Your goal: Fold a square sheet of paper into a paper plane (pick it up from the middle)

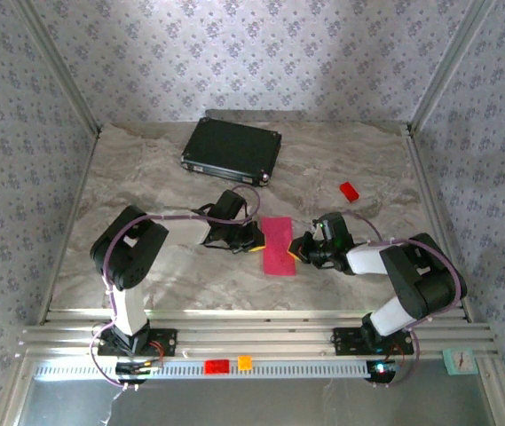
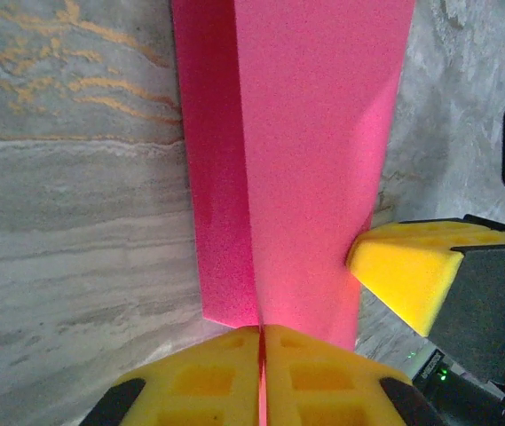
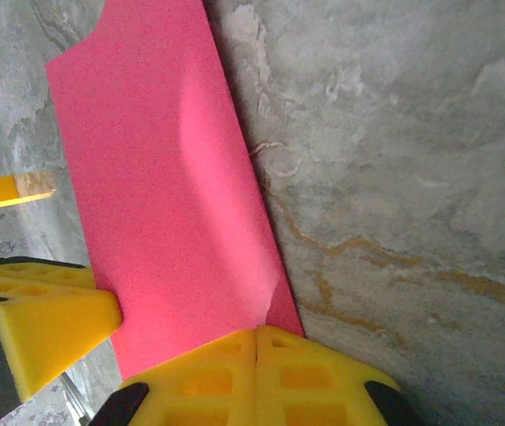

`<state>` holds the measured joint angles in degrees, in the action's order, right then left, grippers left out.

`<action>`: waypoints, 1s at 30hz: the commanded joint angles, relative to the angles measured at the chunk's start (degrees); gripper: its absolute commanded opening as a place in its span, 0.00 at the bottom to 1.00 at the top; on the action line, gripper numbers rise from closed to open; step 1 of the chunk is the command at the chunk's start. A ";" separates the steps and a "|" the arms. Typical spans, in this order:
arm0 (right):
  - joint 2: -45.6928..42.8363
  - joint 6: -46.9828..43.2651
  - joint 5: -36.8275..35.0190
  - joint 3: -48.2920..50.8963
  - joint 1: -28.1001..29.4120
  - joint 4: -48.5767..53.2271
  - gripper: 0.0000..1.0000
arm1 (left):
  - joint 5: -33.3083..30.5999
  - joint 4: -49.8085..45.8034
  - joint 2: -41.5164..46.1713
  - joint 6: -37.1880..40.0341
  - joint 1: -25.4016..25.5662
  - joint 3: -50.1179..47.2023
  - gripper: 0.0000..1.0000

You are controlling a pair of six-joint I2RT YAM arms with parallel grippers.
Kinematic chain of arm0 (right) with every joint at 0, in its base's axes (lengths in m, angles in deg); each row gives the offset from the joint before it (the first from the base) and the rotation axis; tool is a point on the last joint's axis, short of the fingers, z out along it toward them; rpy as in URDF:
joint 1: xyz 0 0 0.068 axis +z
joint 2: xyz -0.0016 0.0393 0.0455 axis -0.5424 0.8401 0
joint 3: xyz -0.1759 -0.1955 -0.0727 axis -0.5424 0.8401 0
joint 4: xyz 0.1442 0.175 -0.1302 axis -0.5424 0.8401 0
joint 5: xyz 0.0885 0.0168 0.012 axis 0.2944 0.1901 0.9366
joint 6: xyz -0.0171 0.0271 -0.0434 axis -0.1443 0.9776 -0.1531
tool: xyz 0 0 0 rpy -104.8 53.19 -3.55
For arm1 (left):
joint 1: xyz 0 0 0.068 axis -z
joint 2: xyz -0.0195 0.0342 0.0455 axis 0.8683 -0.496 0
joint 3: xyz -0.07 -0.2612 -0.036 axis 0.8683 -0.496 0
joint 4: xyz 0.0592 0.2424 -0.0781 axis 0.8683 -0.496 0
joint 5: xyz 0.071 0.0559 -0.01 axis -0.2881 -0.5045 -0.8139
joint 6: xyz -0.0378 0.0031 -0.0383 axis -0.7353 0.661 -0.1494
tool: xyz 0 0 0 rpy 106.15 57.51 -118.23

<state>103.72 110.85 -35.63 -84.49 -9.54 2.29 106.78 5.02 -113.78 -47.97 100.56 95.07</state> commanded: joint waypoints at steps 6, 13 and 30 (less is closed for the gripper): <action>-1.56 -0.63 -1.49 1.61 -0.28 2.47 0.15 | -0.74 -1.87 2.83 -0.42 0.45 0.13 0.05; -7.93 -2.65 -2.63 1.96 0.39 3.20 0.36 | -1.44 -4.60 4.83 0.12 -0.44 0.19 0.03; -18.25 -38.13 -30.42 -5.21 27.14 14.35 0.52 | 1.19 -9.06 9.12 2.42 -5.13 -1.07 0.03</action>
<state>85.28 87.14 -55.70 -87.18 12.58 14.75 106.80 -2.45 -106.46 -46.83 95.86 94.52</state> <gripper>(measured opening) 0.519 0.055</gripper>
